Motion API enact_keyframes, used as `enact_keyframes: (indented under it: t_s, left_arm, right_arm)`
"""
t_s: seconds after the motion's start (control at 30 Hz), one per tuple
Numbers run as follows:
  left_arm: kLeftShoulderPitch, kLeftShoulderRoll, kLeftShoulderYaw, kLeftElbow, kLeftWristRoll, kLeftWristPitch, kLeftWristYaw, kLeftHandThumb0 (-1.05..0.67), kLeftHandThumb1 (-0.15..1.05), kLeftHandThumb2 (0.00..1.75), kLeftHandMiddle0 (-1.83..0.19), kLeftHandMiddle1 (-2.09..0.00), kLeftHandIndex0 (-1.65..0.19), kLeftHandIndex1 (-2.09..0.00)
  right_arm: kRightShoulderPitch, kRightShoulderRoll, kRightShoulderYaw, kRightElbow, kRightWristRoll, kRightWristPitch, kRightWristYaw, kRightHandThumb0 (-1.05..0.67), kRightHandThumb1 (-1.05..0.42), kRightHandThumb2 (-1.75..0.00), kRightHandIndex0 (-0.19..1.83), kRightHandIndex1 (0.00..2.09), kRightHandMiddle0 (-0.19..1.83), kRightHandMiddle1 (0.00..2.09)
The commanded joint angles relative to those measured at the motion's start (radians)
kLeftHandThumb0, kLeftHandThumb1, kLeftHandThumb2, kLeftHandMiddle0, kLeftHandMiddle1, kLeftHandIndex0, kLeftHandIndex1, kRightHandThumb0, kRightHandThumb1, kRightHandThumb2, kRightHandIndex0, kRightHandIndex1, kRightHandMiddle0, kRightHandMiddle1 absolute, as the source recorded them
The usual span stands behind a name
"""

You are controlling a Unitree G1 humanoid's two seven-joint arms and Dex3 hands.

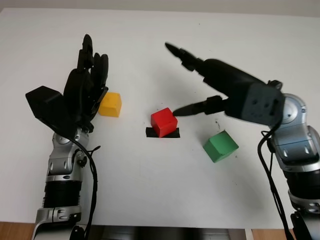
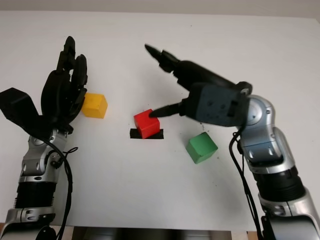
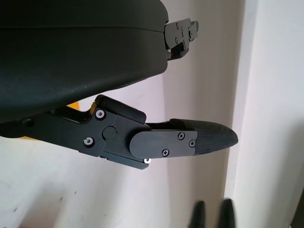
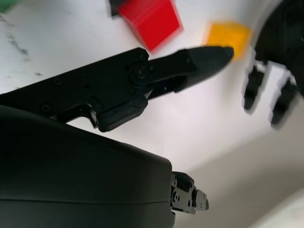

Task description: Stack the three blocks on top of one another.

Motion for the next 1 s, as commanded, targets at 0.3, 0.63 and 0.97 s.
enact_keyframes:
  t_s: [0.3,0.63,0.97]
  left_arm:
    - [-0.037,0.204,0.007,-0.025,0.098,-0.033,-0.054,-0.76,1.05,0.33,0.1,-0.06,0.1,-0.07]
    - [-0.088,0.388,-0.054,0.023,0.383,-0.082,0.008,-0.61,1.03,0.08,-0.56,-0.17,-0.51,-0.28]
    - [-0.219,0.643,-0.239,0.094,0.576,-0.106,-0.302,-0.78,0.93,0.05,-0.08,-0.02,-0.34,-0.1]
  right_arm:
    - [-0.013,0.043,-0.107,0.151,0.197,-0.05,-0.061,-0.83,-1.05,-0.7,-0.19,0.0,-0.19,0.0]
    - [0.016,0.025,-0.136,0.198,0.24,-0.039,-0.083,-0.79,-1.05,-0.71,-0.19,0.0,-0.19,0.0]
    - [0.02,0.045,-0.19,0.163,0.304,0.068,-0.143,-0.8,-1.05,-0.68,-0.19,0.0,-0.19,0.0]
